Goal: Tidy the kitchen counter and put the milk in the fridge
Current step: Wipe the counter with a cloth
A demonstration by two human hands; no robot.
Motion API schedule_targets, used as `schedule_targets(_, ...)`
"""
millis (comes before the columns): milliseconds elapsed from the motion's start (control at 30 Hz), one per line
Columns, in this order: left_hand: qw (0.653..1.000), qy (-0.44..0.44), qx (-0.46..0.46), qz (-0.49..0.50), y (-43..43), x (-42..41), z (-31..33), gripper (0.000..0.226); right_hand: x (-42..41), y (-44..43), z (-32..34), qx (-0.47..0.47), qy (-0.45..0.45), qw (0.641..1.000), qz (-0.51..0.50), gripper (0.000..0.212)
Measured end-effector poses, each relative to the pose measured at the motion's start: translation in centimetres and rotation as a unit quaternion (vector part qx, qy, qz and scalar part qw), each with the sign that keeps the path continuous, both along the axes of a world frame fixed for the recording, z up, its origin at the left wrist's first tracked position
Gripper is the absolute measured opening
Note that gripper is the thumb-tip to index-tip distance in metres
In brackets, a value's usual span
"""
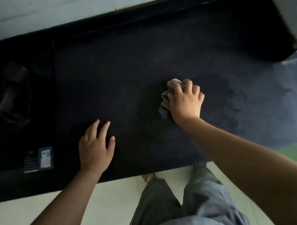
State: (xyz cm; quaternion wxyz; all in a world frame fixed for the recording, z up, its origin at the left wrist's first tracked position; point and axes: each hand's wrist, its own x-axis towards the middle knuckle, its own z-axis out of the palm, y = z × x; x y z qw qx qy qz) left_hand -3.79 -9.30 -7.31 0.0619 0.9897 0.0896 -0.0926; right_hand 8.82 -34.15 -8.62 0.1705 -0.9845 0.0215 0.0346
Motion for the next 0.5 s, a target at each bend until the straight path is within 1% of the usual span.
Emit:
schedule_targets(67, 0.999, -0.001, 0.004, -0.032, 1.1, 0.4, -0.5, 0.053, -0.8, 0.6, 0.1, -0.010, -0.010, 1.000, 0.017, 0.040)
schedule_targets(133, 0.998, -0.012, 0.000, -0.062, 1.8, 0.5, -1.2, 0.054, -2.5, 0.7, 0.2, -0.005, -0.027, 0.997, 0.074, 0.039)
schedule_targets(200, 0.997, -0.036, -0.028, -0.059, 2.2, 0.4, -1.7, 0.053, -4.9, 0.5, 0.1, -0.010, -0.039, 0.991, 0.124, 0.039)
schedule_targets(267, 0.996, -0.059, -0.052, -0.052, 2.5, 0.5, -2.0, 0.052, -6.8, -0.2, -0.1, -0.024, -0.049, 0.991, 0.126, 0.040)
schedule_targets(300, 0.995, -0.065, -0.057, -0.055, 2.5, 0.5, -2.2, 0.051, -7.2, -0.5, -0.2, -0.026, -0.053, 0.992, 0.108, 0.041)
schedule_targets(367, 0.994, -0.071, -0.063, -0.059, 2.7, 0.4, -2.3, 0.051, -6.6, -0.4, -0.3, -0.021, -0.049, 0.998, 0.039, 0.041)
schedule_targets(433, 0.994, -0.071, -0.067, -0.056, 2.8, 0.5, -2.3, 0.051, -4.7, 0.8, -0.3, -0.014, -0.034, 0.998, -0.047, 0.040)
schedule_targets(500, 0.994, -0.064, -0.067, -0.054, 2.9, 0.5, -2.4, 0.051, -2.6, 2.8, -0.3, -0.008, -0.024, 0.994, -0.106, 0.038)
